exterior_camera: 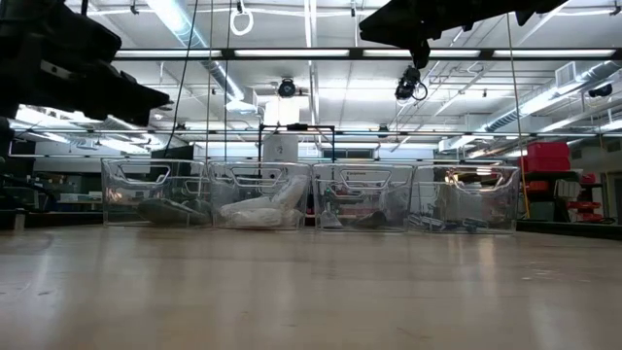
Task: Pick & Place Travel size toiletries
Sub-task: Return to home position
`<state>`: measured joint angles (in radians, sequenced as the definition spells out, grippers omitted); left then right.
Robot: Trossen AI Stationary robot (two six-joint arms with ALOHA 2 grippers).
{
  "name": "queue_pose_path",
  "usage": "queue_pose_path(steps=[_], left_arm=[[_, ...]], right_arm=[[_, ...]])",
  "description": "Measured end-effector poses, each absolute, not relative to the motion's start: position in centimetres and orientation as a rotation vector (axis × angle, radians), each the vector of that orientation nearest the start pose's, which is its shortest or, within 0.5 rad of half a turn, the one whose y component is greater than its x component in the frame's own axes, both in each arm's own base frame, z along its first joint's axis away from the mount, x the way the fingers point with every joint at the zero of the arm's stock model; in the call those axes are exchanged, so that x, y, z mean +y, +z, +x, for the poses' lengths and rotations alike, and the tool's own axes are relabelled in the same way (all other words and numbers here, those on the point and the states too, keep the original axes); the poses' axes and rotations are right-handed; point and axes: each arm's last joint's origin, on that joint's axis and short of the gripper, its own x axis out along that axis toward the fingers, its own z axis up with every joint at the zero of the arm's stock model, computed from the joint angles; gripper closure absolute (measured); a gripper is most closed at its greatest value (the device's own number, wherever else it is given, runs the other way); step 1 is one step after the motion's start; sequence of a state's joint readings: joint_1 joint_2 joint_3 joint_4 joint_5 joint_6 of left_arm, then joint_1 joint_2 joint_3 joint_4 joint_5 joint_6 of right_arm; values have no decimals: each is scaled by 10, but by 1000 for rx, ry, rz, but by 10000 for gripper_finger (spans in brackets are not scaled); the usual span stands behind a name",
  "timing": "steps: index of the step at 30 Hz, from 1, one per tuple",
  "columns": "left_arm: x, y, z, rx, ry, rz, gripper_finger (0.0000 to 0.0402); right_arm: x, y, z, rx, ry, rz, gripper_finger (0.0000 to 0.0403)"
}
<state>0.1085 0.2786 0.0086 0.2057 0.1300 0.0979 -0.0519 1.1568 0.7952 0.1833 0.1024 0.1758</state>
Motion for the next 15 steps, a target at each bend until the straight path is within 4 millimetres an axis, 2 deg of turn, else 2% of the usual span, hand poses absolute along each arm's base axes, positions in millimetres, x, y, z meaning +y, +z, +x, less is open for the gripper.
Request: queue_pose_path(steps=[7,15], left_arm=[[7,161,105,71,-54,49,398],[7,168,99,-21,-32,32,390]], right_arm=[[-16,298,259,164,-169,170,322],[-16,298,259,164,-169,170,321]])
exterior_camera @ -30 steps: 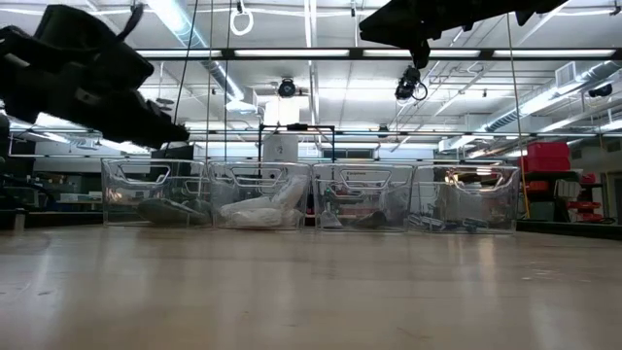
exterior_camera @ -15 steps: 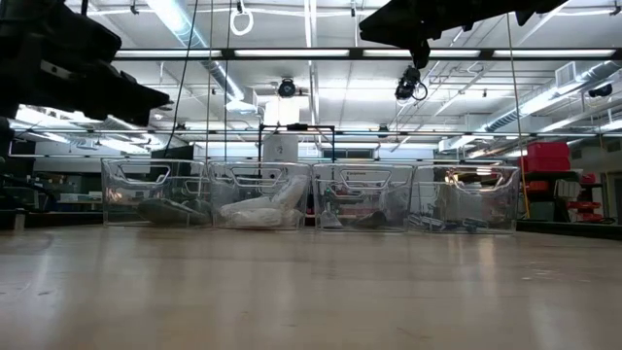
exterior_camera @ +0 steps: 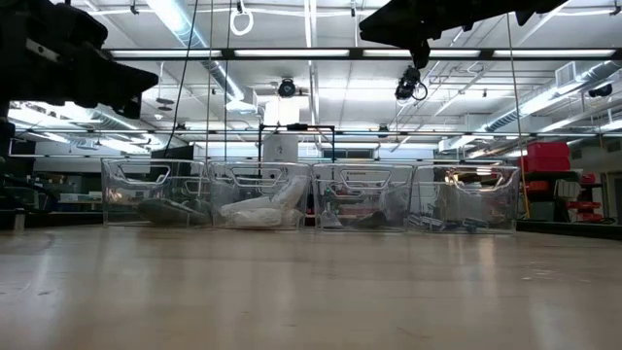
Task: Pick & Place Travel size toiletries
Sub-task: Return to home position
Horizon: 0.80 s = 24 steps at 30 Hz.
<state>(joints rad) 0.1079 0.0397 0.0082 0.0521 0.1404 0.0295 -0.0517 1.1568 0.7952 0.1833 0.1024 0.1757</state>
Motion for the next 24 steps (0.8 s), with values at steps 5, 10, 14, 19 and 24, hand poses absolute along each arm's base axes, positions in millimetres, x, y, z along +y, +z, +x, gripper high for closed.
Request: queue_pose_path(steps=[5,10,14,19,24], left_arm=[[6,172,97,-65,-38,9,385],[5,172,97,-68,-72,-15,387],[5,171,97,-61,-70,-5,387],[5,172,97,-63,-66,24,387],[5,172,97,-63,-65,25,387]], right_arm=[[-16,298,259,164,-169,171,320],[-16,298,259,163,-169,170,322],[-16,297,259,164,-170,170,321],[-16,298,259,164,-170,170,321],[-16,297,259,165,-170,171,322]])
